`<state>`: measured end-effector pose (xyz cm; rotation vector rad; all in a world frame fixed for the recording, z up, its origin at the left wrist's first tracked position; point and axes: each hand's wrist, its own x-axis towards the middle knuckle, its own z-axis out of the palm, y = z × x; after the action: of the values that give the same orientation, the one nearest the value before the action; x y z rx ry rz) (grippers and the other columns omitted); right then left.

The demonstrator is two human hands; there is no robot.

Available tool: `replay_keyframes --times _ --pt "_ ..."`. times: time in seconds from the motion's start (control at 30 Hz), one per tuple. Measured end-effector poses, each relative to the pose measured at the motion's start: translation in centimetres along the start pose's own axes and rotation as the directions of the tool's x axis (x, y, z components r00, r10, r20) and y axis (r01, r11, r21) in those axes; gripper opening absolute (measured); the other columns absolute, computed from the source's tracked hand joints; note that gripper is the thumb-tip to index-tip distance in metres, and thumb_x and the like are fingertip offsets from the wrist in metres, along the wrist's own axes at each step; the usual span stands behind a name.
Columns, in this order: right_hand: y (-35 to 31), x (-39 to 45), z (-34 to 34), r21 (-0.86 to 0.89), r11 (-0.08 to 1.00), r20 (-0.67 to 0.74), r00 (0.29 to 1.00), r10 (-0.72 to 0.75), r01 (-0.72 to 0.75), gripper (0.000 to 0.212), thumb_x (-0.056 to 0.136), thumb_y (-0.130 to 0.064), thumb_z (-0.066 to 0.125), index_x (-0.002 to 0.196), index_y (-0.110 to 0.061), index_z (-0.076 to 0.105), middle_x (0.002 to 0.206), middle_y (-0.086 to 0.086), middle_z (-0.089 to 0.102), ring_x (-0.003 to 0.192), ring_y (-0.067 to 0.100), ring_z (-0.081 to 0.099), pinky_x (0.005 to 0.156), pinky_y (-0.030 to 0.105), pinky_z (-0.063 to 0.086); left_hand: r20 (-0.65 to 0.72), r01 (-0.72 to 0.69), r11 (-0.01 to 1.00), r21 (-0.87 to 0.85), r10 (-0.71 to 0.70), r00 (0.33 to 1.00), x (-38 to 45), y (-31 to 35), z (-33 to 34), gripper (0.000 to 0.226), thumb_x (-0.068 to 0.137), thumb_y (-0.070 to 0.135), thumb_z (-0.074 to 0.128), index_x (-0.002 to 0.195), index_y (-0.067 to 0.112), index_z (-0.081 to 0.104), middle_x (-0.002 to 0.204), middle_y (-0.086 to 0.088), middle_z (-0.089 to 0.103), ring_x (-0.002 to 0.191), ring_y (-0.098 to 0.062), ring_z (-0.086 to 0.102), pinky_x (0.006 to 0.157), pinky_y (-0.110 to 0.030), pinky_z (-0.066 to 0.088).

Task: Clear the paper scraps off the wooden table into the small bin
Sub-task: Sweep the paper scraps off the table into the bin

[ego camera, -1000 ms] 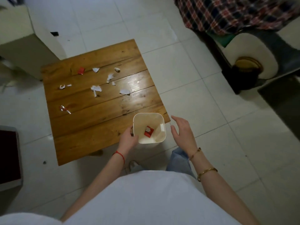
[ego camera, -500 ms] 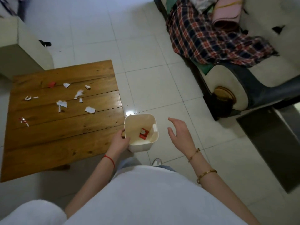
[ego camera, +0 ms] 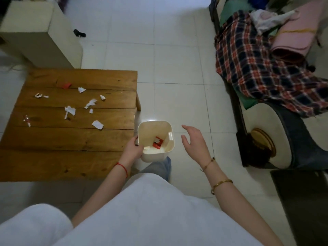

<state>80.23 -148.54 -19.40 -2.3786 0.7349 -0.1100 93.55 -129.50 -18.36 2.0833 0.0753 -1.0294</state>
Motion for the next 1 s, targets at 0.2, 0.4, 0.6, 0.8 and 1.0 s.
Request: replay_keyframes --times 0.2,0.4,0.6,0.8,1.0 --pt "-0.3 11.8 -1.2 -0.034 0.996 0.128 0.988 -0.083 0.088 0.042 0.098 -0.026 0.047 0.138 -0.016 0.045 0.138 0.003 0.050 0.130 0.016 0.041 0.111 0.030 0.032 -0.089 0.052 0.987 -0.152 -0.066 0.994 5.9 4.7 -0.4 0.051 0.092 0.014 0.054 0.141 0.015 0.040 0.135 -0.012 0.053 0.121 -0.030 0.053 0.091 -0.038 0.051" --pt "-3.3 22.2 -0.9 -0.031 0.959 0.279 0.924 -0.261 0.281 0.041 0.097 -0.025 0.047 0.137 -0.015 0.046 0.138 0.004 0.051 0.129 0.017 0.042 0.108 0.026 0.030 -0.172 0.102 0.966 -0.238 -0.145 0.974 9.6 7.2 -1.5 0.051 0.090 0.007 0.050 0.140 0.012 0.040 0.129 -0.013 0.057 0.109 -0.024 0.055 0.080 -0.030 0.049" --pt "-6.5 30.2 2.2 0.004 0.879 0.456 0.781 -0.426 0.477 0.041 0.096 -0.024 0.047 0.135 -0.013 0.048 0.135 0.005 0.054 0.126 0.021 0.045 0.108 0.034 0.036 -0.244 0.178 0.893 -0.414 -0.297 0.923 11.4 6.4 -1.4 0.050 0.089 0.006 0.050 0.138 0.013 0.043 0.127 -0.014 0.057 0.110 -0.028 0.055 0.083 -0.032 0.047" --pt "-9.2 36.1 6.1 0.062 0.718 0.616 0.539 -0.574 0.693 0.039 0.096 -0.026 0.047 0.133 -0.013 0.050 0.134 0.007 0.055 0.124 0.022 0.046 0.106 0.035 0.038 -0.255 0.249 0.724 -0.643 -0.510 0.822 12.5 6.3 0.8 0.053 0.088 0.003 0.052 0.139 0.012 0.043 0.129 -0.012 0.057 0.116 -0.030 0.055 0.087 -0.034 0.050" --pt "-12.2 40.4 12.2 0.198 0.507 0.735 0.215 -0.644 0.839 0.041 0.096 -0.026 0.048 0.135 -0.013 0.048 0.138 0.006 0.051 0.127 0.023 0.044 0.108 0.038 0.037 -0.217 0.254 0.561 -0.788 -0.640 0.737 14.9 6.2 4.2 0.054 0.087 0.011 0.055 0.139 0.019 0.043 0.130 -0.005 0.056 0.118 -0.028 0.055 0.083 -0.029 0.048"
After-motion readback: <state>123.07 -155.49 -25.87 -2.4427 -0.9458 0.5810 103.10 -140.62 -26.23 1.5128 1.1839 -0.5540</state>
